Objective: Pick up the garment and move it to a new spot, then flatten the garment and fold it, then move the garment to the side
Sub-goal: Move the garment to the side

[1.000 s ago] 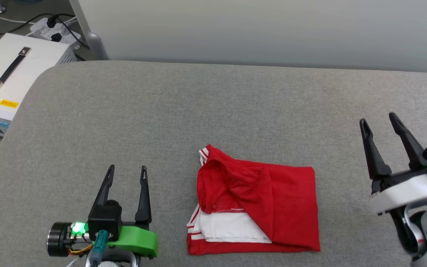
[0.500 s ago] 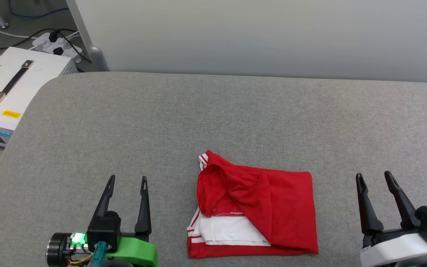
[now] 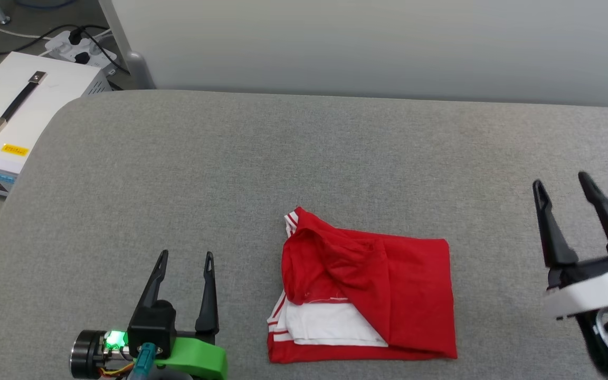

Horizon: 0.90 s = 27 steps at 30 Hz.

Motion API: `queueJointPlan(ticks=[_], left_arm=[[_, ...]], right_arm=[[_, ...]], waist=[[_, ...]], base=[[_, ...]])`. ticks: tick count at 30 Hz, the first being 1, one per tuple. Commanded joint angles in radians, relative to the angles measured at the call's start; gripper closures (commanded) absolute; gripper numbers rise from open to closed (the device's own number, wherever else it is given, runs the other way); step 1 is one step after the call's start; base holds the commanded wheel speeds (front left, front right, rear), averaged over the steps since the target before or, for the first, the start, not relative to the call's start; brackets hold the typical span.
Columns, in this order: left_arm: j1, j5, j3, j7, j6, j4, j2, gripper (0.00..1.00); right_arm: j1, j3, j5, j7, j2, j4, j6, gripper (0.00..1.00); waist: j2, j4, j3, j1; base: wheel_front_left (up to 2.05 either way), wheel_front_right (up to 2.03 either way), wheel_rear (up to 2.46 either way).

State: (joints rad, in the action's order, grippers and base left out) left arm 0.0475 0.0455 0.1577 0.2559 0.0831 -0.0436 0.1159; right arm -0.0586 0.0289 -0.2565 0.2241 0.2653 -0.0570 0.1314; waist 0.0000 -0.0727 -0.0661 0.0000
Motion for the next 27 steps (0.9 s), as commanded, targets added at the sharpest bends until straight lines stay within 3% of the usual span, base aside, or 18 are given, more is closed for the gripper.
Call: queueJointPlan(ticks=[1,6,11,17,21,27], left_arm=[[-0.019,0.003,0.003,0.006,-0.005,-0.004,-0.006,0.0],[-0.036,0.002,0.005,0.006,-0.008,-0.014,-0.011,0.0],[-0.053,0.0,0.005,0.006,-0.008,-0.015,-0.015,0.0],[-0.081,-0.004,0.015,0.006,-0.01,-0.016,-0.024,0.0],[-0.102,-0.005,0.028,0.006,-0.013,-0.018,-0.031,0.0],[-0.142,-0.008,0.042,0.006,-0.015,-0.023,-0.04,0.0]], right_arm=[[-0.054,0.011,-0.028,-0.038,0.033,-0.005,-0.001,0.0],[-0.18,0.122,-0.161,-0.311,0.165,0.003,-0.001,0.0],[-0.247,0.234,-0.365,-0.64,0.286,0.018,-0.001,0.0],[-0.228,0.281,-0.592,-0.932,0.322,0.075,-0.001,0.0],[-0.208,0.288,-0.667,-1.01,0.307,0.117,-0.001,0.0],[-0.206,0.316,-0.693,-1.015,0.26,0.172,-0.001,0.0]], waist=[[0.0,-0.008,-0.013,0.0],[0.0,-0.021,-0.034,0.0],[0.0,-0.033,-0.058,0.0],[0.0,-0.056,-0.094,0.0],[0.0,-0.081,-0.124,0.0],[0.0,-0.118,-0.171,0.0]], base=[[0.0,0.0,0.0],[0.0,0.0,0.0],[0.0,0.0,0.0],[0.0,0.0,0.0],[0.0,0.0,0.0],[0.0,0.0,0.0]])
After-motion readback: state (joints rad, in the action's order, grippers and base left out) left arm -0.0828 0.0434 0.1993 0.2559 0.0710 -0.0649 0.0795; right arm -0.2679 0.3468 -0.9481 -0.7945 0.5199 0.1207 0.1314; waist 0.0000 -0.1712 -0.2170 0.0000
